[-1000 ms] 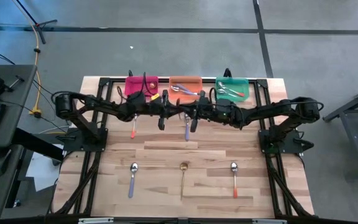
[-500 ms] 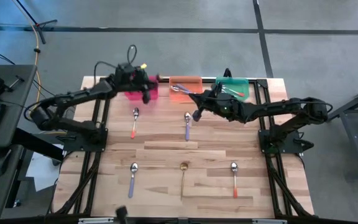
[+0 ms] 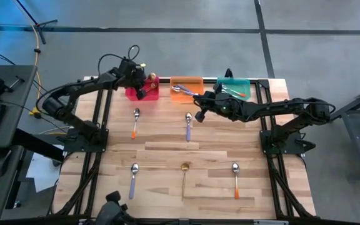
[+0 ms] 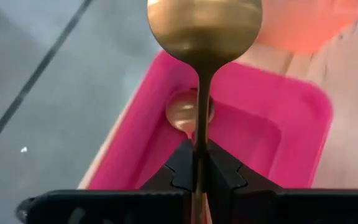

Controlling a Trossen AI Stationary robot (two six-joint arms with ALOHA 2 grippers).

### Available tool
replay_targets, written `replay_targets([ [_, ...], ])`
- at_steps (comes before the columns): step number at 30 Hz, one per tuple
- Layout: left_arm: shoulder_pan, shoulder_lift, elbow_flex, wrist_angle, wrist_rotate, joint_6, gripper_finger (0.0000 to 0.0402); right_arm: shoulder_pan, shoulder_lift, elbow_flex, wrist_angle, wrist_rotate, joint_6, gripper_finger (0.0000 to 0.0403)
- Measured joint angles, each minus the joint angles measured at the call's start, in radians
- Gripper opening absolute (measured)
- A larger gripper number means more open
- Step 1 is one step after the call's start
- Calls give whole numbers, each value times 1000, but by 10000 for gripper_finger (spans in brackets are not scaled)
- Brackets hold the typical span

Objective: Sort silverware by color (type)
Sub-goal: Put the top gold spoon into the pink bin, then put the top orange spoon into the green bin

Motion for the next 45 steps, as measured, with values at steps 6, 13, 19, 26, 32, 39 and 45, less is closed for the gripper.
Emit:
replay_targets([
  [6, 0, 65, 0, 15, -11, 15, 15, 0, 0, 0, -20, 0, 16, 0],
  [13, 0, 82, 0, 14, -41, 10, 47, 0, 0, 0, -29, 0, 17, 0],
  [19, 0, 77, 0, 17, -49, -6, 65, 0, 1, 0, -32, 0, 17, 0],
  [26, -29, -16, 0, 18, -81, -55, 64, -1, 1, 0, -74, 1, 26, 0],
  [32, -119, -147, -22, 5, -91, -151, 24, -16, 2, -109, 76, -44, 91, 0],
  [39, -277, -274, -141, -18, -215, -325, 3, -32, 2, -302, 344, -68, 161, 0],
  [45, -354, -332, -223, -111, -237, -548, 21, -72, 2, -388, 448, -90, 207, 0],
])
